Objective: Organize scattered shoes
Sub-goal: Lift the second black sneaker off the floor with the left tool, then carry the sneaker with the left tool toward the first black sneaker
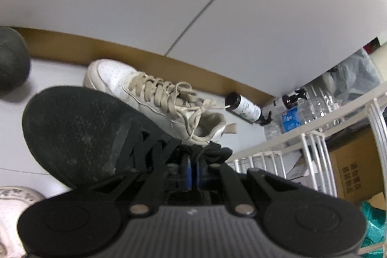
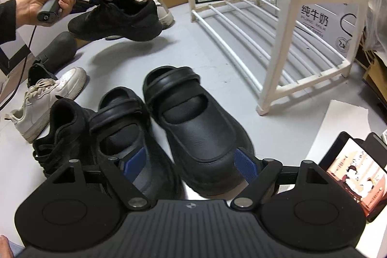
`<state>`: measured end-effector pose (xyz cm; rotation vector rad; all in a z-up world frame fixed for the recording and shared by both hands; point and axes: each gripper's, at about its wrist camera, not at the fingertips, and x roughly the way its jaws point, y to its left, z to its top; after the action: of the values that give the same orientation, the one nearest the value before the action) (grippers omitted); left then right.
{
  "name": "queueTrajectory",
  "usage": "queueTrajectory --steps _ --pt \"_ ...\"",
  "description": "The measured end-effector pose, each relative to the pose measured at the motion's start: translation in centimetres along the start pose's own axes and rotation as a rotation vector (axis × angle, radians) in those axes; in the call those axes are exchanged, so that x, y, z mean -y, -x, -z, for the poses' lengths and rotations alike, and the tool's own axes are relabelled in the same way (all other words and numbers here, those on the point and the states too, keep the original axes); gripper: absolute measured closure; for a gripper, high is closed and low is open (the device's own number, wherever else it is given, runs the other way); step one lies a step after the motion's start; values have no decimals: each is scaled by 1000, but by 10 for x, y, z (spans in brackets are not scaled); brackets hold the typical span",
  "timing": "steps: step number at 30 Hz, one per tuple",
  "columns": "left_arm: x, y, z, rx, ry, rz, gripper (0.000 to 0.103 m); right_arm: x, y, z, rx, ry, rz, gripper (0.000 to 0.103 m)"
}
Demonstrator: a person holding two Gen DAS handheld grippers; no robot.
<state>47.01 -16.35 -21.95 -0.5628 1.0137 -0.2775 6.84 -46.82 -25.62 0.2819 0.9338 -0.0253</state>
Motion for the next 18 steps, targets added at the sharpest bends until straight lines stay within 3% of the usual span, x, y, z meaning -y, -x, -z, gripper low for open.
queueTrajectory --steps 6,12,18 --pt "-5 43 9 10 6 22 100 -17 -3 -2 15 -12 -37 19" --pt "-14 92 23 11 -2 -1 100 -36 -5 0 22 -6 -70 19" --pt "-47 149 44 36 29 -13 100 -50 -8 1 28 -3 -87 19"
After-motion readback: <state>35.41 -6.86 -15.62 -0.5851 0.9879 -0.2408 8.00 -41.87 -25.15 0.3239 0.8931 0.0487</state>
